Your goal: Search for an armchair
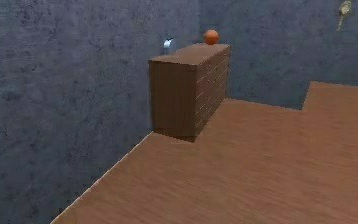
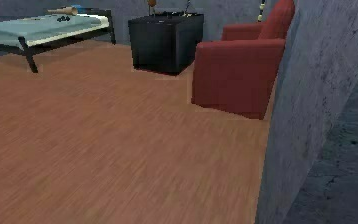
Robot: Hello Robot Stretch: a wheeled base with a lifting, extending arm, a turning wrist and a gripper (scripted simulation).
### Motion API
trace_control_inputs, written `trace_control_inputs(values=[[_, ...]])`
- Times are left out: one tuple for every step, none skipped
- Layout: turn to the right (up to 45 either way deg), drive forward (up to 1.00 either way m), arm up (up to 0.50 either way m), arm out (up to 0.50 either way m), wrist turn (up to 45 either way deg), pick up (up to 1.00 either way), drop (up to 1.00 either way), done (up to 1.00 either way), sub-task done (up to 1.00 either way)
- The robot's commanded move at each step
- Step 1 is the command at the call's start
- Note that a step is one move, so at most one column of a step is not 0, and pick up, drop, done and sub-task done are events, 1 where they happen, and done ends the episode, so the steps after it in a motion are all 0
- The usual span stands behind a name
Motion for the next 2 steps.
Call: trace_control_inputs(values=[[18.0,0.0,0.0,0.0,0.0,0.0,0.0,0.0,0.0],[0.0,0.1,0.0,0.0,0.0,0.0,0.0,0.0,0.0]])
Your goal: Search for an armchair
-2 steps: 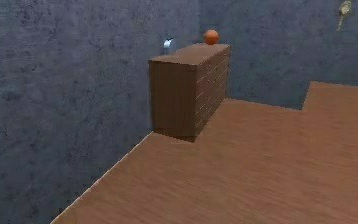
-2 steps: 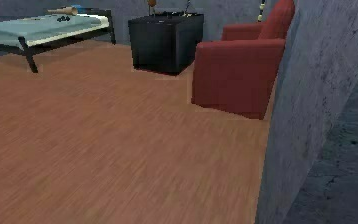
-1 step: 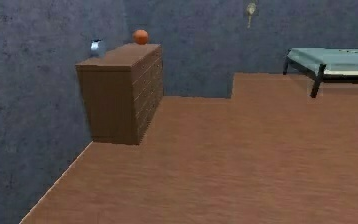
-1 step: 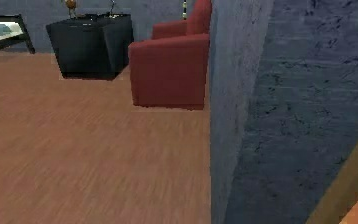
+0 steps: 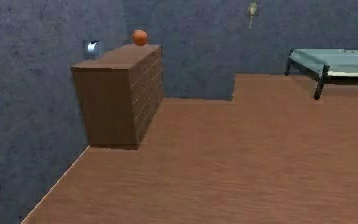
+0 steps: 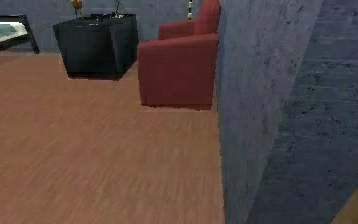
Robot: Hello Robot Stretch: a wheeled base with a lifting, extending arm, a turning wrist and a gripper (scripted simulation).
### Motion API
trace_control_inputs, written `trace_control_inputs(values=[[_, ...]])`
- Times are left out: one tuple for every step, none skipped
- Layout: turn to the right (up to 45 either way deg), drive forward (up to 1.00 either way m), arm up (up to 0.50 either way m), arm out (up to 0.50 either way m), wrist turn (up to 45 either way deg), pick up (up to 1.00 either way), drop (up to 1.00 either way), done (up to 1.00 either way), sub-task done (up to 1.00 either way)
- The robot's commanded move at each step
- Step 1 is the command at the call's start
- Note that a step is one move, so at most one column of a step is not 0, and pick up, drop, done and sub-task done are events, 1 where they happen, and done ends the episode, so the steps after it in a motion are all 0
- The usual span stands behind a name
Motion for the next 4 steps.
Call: trace_control_inputs(values=[[45.0,0.0,0.0,0.0,0.0,0.0,0.0,0.0,0.0],[3.0,0.0,0.0,0.0,0.0,0.0,0.0,0.0,0.0],[0.0,0.45,0.0,0.0,0.0,0.0,0.0,0.0,0.0],[45.0,0.0,0.0,0.0,0.0,0.0,0.0,0.0,0.0]])
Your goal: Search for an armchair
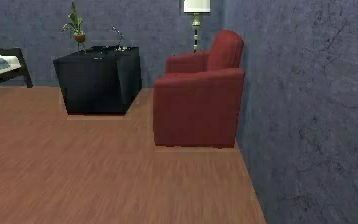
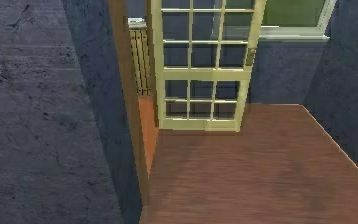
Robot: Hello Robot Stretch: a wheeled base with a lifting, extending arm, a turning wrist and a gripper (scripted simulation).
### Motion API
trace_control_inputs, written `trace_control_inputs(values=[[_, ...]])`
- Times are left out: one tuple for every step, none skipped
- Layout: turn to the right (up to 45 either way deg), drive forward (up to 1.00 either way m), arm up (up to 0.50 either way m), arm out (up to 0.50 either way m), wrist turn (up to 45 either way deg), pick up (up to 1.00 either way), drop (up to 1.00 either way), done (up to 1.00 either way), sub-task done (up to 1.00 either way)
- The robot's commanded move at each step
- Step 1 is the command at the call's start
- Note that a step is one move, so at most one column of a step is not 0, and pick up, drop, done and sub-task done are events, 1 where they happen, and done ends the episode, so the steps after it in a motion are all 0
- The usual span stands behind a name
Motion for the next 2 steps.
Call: trace_control_inputs(values=[[0.0,1.0,0.0,0.0,0.0,0.0,0.0,0.0,0.0],[9.0,0.0,0.0,0.0,0.0,0.0,0.0,0.0,0.0]])
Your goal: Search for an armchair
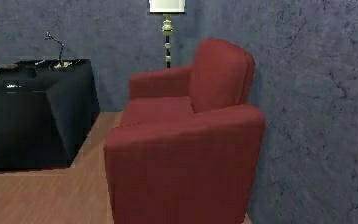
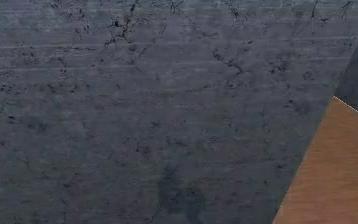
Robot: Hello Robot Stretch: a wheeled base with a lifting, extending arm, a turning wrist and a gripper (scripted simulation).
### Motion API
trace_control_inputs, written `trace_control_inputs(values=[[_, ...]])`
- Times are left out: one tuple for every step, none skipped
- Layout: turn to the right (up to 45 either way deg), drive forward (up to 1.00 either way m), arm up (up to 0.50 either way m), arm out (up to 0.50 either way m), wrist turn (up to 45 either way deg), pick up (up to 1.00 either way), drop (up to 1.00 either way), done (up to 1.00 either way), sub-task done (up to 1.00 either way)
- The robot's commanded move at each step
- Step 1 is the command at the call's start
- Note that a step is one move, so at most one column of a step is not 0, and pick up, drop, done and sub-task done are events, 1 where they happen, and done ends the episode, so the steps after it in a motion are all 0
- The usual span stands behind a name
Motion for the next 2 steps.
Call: trace_control_inputs(values=[[0.0,0.3,0.0,0.0,0.0,0.0,0.0,0.0,0.0],[0.0,0.0,0.0,0.0,0.0,0.0,0.0,1.0,0.0]])
